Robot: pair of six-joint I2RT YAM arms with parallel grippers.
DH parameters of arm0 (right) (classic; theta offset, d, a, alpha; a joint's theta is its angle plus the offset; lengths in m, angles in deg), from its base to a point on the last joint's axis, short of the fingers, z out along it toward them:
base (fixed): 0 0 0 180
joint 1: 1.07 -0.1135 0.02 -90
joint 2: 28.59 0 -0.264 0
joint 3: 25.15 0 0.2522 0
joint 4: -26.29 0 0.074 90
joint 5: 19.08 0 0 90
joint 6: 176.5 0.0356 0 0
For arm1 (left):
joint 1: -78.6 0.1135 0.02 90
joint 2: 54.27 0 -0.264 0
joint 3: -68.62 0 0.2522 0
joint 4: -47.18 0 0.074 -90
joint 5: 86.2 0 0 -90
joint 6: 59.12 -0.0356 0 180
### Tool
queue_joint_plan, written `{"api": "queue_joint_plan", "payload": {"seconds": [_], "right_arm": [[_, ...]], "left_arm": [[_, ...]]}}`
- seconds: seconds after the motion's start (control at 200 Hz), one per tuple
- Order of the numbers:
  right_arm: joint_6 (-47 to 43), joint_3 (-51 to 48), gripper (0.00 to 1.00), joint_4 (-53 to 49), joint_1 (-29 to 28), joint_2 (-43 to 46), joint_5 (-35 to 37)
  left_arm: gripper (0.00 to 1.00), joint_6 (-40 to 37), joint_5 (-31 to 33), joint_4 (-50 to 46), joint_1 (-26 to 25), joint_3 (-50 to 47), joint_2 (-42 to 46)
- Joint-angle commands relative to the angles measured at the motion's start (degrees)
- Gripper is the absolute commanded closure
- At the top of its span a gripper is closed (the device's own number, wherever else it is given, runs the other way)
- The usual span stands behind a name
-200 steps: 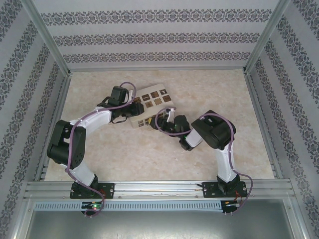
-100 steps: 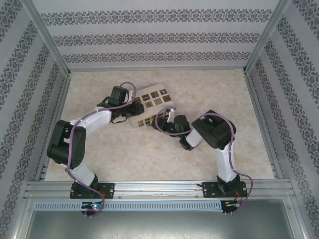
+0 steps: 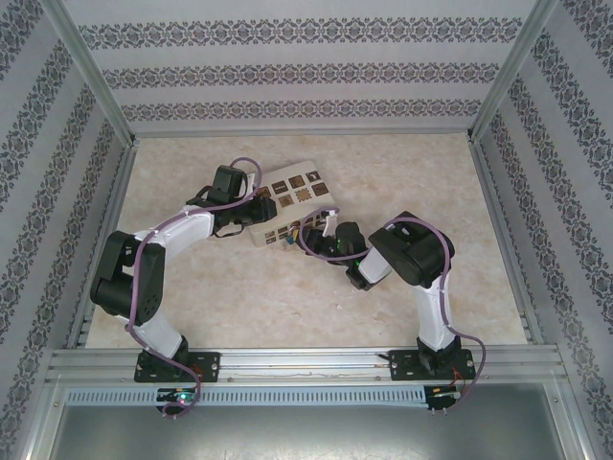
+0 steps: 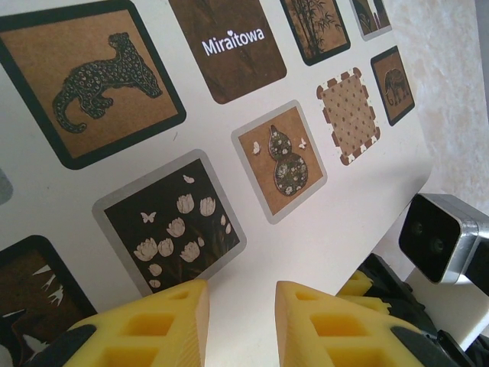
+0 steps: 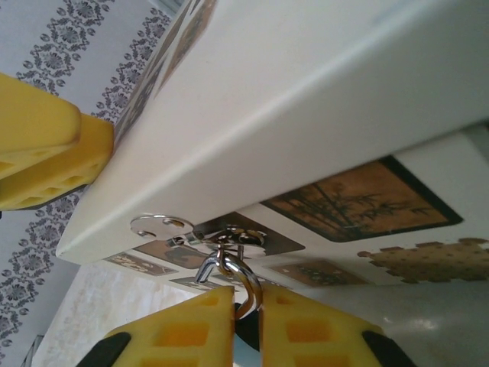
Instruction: Unlock a padlock with a key
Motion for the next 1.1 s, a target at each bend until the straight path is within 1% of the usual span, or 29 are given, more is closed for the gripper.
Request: {"api": "queue_joint_plan", "payload": {"seconds": [0.0,0.12,0.285,0.605,0.869,1.094], "right_arm": [[0.11,0.3,0.9,2.03,-0.2,1.61,-2.31],[0.81,-0.03,0.96,2.19,-0.24,1.74,-1.59],[1.73,-0.66,1.0,2.53,-0.23,2.5,-0.01],[6.37,-1.98,1.0,6.0,-0.2,4.09,4.92],[10.3,-2.08,1.0,5.98,-0.8,6.05,8.65],[12.88,-1.9,1.0,5.99,-0.83,6.29,10.27]], "left_arm": [[0.71,-0.51,-0.32,-0.88,-0.43,-0.41,-1.8],[0.71,-0.44,-0.56,-0.58,-0.43,-1.03,-1.62],[0.71,-0.42,-0.79,-0.27,-0.42,-1.88,-1.4],[0.71,0.26,-1.82,1.08,-0.4,-4.42,-0.57],[0.71,2.47,-3.39,3.92,-0.52,-6.94,0.48],[0.71,2.82,-3.92,4.14,-0.52,-7.93,1.01]]}}
